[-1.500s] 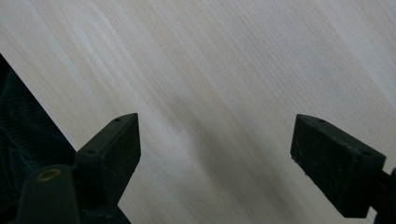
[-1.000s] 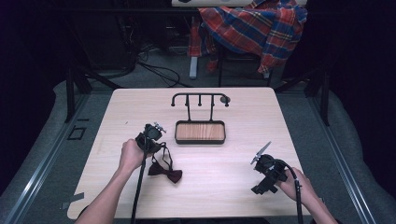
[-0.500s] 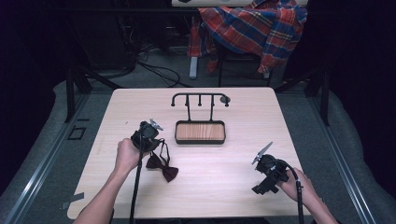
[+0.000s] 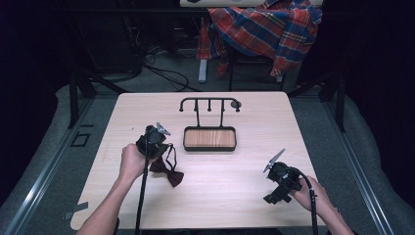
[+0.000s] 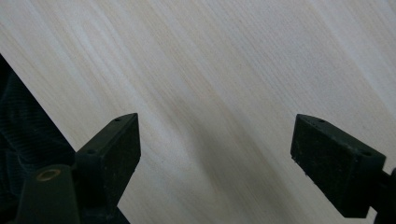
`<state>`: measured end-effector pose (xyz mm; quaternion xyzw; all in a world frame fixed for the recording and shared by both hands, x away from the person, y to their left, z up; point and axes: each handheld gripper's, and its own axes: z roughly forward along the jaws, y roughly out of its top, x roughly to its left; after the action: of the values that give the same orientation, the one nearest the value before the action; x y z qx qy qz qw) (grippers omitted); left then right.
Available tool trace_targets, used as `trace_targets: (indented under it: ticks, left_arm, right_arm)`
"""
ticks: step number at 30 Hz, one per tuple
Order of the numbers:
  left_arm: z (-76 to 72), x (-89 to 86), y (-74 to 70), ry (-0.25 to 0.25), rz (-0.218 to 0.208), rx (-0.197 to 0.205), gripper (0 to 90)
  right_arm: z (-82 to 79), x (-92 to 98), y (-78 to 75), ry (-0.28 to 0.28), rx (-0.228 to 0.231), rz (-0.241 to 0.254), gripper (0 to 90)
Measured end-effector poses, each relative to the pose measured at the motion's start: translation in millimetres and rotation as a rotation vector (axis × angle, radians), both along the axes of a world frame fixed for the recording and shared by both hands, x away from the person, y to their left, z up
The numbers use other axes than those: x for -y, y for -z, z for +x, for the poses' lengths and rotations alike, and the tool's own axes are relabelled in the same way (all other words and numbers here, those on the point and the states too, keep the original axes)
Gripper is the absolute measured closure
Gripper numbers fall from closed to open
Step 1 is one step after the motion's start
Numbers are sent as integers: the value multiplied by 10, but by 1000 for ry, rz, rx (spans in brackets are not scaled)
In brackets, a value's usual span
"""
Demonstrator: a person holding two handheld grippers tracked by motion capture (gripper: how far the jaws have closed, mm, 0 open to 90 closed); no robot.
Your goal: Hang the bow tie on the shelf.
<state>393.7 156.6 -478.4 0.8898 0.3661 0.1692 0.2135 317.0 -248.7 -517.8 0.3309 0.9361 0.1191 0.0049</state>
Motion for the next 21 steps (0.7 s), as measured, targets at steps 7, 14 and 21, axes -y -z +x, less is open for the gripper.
trace_targets:
  ticks: [7, 14, 21]
  left_arm:
    - [-16, 36, -50, 10, -9, 14, 889]
    - [-53, 44, -96, 15, -15, 24, 889]
    - [-42, 33, -153, 9, -27, 43, 889]
  right_arm:
    - [-18, 38, 2, 8, -4, 0, 160]
    - [0, 26, 1, 15, 6, 15, 159]
    - [18, 66, 7, 25, 4, 10, 159]
